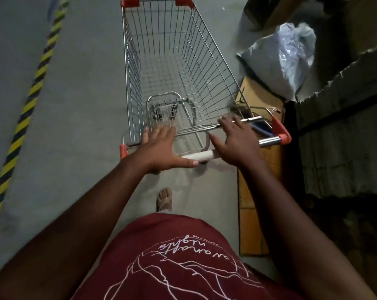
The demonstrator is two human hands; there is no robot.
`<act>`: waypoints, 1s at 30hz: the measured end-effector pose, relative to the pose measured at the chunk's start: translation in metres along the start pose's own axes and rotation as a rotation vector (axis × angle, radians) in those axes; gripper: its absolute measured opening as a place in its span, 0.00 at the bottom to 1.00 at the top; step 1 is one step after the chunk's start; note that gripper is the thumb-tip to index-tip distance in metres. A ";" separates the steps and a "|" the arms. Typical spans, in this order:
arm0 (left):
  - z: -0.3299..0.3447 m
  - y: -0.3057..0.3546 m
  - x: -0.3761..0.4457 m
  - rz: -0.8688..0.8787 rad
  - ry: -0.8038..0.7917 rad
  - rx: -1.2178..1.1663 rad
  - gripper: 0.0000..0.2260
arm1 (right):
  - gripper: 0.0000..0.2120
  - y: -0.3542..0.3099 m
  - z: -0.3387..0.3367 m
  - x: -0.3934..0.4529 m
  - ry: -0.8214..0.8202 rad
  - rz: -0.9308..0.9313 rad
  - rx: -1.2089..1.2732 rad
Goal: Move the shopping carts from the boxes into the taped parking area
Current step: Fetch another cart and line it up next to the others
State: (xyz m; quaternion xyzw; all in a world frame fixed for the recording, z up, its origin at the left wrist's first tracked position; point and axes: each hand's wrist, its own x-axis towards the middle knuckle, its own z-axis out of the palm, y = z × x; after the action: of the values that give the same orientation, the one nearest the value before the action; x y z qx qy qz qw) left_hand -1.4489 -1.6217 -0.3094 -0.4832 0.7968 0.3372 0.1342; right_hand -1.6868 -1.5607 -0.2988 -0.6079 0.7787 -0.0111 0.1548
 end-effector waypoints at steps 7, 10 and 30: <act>-0.007 -0.006 -0.004 -0.020 0.106 -0.023 0.59 | 0.40 -0.003 0.000 0.027 -0.163 -0.127 -0.183; -0.007 -0.004 -0.010 -0.057 0.122 -0.033 0.57 | 0.38 -0.007 -0.001 0.033 -0.187 -0.189 -0.184; 0.190 0.126 -0.175 -0.432 0.300 -0.294 0.59 | 0.35 0.075 0.024 -0.114 -0.172 -0.656 -0.229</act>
State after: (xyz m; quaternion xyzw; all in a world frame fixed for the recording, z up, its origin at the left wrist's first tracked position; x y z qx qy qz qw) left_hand -1.4922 -1.3374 -0.3040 -0.7000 0.6293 0.3373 0.0122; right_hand -1.7269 -1.4292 -0.3112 -0.8376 0.5225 0.0783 0.1389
